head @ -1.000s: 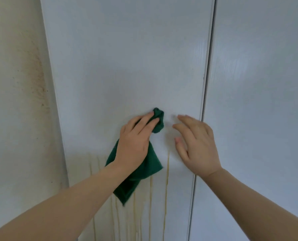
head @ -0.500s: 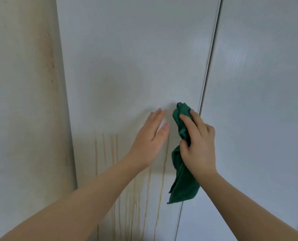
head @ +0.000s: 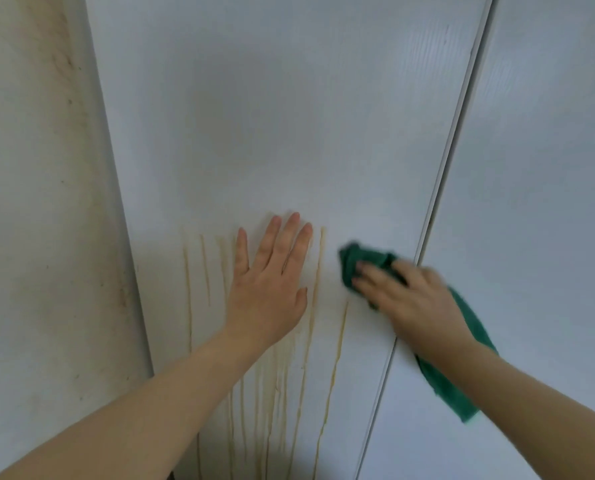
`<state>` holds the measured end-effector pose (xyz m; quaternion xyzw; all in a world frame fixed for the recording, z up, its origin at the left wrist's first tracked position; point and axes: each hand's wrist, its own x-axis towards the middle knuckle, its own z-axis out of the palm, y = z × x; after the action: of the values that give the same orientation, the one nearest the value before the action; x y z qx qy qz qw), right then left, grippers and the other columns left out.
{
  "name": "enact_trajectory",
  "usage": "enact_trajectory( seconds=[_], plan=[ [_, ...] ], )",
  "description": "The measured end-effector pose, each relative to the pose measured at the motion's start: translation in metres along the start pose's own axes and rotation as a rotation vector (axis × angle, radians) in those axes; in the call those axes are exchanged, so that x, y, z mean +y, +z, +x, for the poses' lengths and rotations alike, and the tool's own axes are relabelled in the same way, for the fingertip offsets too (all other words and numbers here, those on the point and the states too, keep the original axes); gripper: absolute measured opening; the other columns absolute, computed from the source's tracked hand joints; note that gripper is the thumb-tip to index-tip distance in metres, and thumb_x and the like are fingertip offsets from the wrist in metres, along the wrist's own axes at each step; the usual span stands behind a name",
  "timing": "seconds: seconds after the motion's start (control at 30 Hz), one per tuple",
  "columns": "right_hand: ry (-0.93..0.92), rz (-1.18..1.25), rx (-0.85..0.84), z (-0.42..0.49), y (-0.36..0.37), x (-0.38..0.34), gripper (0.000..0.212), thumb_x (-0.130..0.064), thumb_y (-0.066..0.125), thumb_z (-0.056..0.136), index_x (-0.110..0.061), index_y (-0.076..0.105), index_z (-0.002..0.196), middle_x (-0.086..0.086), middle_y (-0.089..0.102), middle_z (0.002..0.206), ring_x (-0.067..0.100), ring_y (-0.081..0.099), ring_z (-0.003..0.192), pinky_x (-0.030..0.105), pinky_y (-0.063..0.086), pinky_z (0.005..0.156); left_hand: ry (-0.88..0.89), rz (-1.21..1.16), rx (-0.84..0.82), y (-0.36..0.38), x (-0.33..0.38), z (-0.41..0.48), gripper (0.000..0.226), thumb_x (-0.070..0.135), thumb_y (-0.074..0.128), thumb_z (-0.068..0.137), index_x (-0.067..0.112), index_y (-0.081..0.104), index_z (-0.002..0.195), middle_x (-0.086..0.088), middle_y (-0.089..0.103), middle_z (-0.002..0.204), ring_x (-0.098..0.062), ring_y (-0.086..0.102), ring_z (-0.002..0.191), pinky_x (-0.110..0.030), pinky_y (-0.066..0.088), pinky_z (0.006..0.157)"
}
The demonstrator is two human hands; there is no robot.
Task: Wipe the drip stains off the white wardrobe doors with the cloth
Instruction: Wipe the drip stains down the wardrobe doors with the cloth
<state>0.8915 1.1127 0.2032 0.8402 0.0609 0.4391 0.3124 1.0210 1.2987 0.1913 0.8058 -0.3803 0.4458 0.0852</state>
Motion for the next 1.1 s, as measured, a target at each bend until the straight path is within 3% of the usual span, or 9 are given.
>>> enact_trajectory(
  seconds=[0.13,0.33,0.4,0.53,0.67,0.77,0.9,1.0,1.1],
  plan=[
    [0.347,0.066,0.085,0.039,-0.005,0.001,0.053,-0.001,0.034,0.075,-0.011,0.061,0.12,0.007,0.057,0.131,0.033,0.039,0.102,0.04,0.04,0.072,-0.017,-0.01,-0.028,0.005,0.006,-0.001,0.1,0.035,0.069,0.067,0.008,0.015,0.147,-0.01,0.02,0.154,-0.024,0.015,0.142,-0.058,0.009,0.111],
    [-0.213,-0.024,-0.173,-0.034,0.011,-0.015,0.057,-0.007,0.078,0.058,-0.016,0.068,0.112,0.0,0.064,0.12,0.027,0.042,0.097,0.037,0.031,0.077,0.061,0.03,-0.033,0.019,0.002,-0.023,0.097,0.026,0.074,0.063,0.007,0.024,0.144,-0.008,0.027,0.152,-0.023,0.02,0.14,-0.055,0.007,0.111],
    [-0.152,-0.027,-0.137,-0.017,0.005,-0.005,0.053,-0.005,0.073,0.062,-0.015,0.066,0.114,0.0,0.064,0.12,0.027,0.042,0.096,0.037,0.031,0.074,0.081,0.044,-0.035,0.017,-0.001,-0.023,0.088,0.024,0.067,0.068,0.007,0.025,0.144,-0.007,0.03,0.151,-0.024,0.02,0.14,-0.056,0.008,0.111],
    [0.324,0.014,0.083,0.021,0.002,-0.007,0.051,-0.001,0.038,0.075,-0.012,0.058,0.122,0.006,0.057,0.13,0.033,0.038,0.102,0.039,0.027,0.073,0.049,0.037,-0.021,0.021,0.006,-0.026,0.08,0.026,0.051,0.072,0.008,0.025,0.145,-0.006,0.028,0.152,-0.023,0.019,0.141,-0.057,0.01,0.112],
    [0.012,-0.044,0.01,-0.028,0.022,-0.032,0.04,-0.003,0.055,0.079,-0.016,0.066,0.115,0.002,0.062,0.125,0.03,0.041,0.1,0.039,0.031,0.076,0.03,0.023,-0.021,0.03,0.011,-0.03,0.077,0.027,0.044,0.075,0.007,0.022,0.146,-0.006,0.022,0.154,-0.023,0.017,0.142,-0.056,0.008,0.113],
    [-0.165,-0.013,-0.144,-0.046,0.019,-0.031,0.053,-0.008,0.075,0.061,-0.018,0.069,0.112,-0.001,0.064,0.12,0.028,0.042,0.099,0.039,0.031,0.077,0.032,0.006,-0.021,0.031,0.012,-0.033,0.073,0.027,0.039,0.078,0.006,0.022,0.146,-0.007,0.022,0.154,-0.024,0.017,0.142,-0.056,0.008,0.113],
    [0.121,0.003,0.023,-0.001,0.005,-0.009,0.051,0.004,0.03,0.083,-0.014,0.067,0.113,0.003,0.063,0.123,0.031,0.041,0.098,0.038,0.027,0.072,0.035,0.032,-0.013,0.035,0.011,-0.039,0.076,0.029,0.044,0.077,0.007,0.021,0.146,-0.007,0.022,0.154,-0.025,0.017,0.142,-0.058,0.011,0.112],
    [0.244,0.025,0.065,-0.003,0.01,-0.027,0.048,0.003,0.04,0.076,-0.014,0.064,0.114,0.003,0.061,0.126,0.033,0.04,0.1,0.039,0.026,0.072,-0.014,0.033,0.012,0.034,0.012,-0.039,0.078,0.035,0.042,0.081,0.007,0.014,0.147,-0.008,0.018,0.154,-0.025,0.016,0.142,-0.059,0.013,0.11],
    [0.045,0.027,-0.07,-0.042,0.021,-0.054,0.05,-0.002,0.063,0.063,-0.015,0.069,0.111,0.002,0.064,0.12,0.031,0.041,0.098,0.038,0.029,0.073,-0.018,0.049,0.005,0.033,0.004,-0.041,0.077,0.04,0.039,0.084,0.006,0.01,0.147,-0.009,0.017,0.154,-0.024,0.015,0.143,-0.059,0.011,0.111]
  ],
)
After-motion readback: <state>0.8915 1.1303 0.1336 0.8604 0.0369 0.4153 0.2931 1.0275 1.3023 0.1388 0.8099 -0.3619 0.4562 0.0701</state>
